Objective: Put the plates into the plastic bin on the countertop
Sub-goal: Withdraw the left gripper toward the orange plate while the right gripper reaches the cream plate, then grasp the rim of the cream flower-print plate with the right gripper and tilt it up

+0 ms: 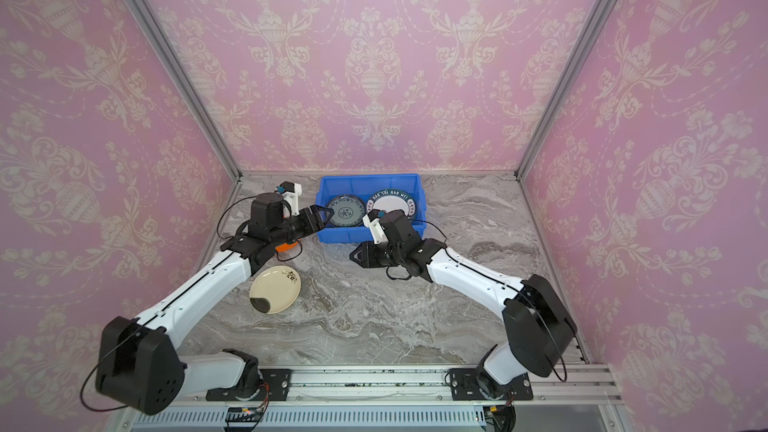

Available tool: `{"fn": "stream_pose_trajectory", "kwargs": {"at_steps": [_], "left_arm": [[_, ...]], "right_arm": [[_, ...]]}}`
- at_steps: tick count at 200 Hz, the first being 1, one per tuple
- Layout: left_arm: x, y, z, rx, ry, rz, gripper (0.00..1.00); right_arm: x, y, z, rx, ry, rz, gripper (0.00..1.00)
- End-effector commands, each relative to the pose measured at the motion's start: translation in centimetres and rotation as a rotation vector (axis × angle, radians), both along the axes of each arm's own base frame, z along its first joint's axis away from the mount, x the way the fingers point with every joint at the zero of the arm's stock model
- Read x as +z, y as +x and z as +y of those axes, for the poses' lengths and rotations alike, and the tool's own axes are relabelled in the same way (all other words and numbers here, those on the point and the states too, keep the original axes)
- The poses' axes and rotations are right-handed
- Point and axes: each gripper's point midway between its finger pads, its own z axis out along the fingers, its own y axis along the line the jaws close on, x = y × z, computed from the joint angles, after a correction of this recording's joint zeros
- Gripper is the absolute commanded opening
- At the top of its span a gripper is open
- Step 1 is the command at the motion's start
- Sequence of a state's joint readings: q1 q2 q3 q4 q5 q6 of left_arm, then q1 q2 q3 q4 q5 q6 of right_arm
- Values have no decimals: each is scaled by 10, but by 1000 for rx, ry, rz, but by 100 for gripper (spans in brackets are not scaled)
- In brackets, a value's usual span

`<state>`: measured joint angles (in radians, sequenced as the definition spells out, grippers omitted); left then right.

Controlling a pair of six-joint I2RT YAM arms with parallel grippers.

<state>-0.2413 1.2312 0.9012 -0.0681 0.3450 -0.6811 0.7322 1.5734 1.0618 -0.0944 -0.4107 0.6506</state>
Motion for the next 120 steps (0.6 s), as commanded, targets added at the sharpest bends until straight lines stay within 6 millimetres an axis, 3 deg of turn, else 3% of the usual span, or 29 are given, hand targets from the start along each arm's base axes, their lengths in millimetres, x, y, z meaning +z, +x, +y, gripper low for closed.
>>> {"fn": "stream_pose_trajectory", "kwargs": {"at_steps": [1,14,21,22,27,30,59,120], "left_arm": [[0,-16,34,76,-66,6,71],[3,-24,50,107,-93,-8,71],[3,-28,58,122,-102,-15,72],[3,-28,59,124,-104,-16,72],[8,-29,64,136,-114,-31,72],[-2,-31,67,142,-118,-13,72],[-8,-33,87,185,-208,-26,73],[-23,-26,91,190,-253,-21,73]], "right_arm": [[-16,-8,28,71,1,36,30],[-29,-14,47,113,-6,65,30],[-45,-18,54,137,-27,92,30],[-38,-16,58,141,-15,78,30],[-40,-14,66,156,-16,78,30],[-47,-14,70,163,-25,89,30],[-75,-18,103,239,-33,156,31],[-100,-11,133,268,-29,231,38]]}}
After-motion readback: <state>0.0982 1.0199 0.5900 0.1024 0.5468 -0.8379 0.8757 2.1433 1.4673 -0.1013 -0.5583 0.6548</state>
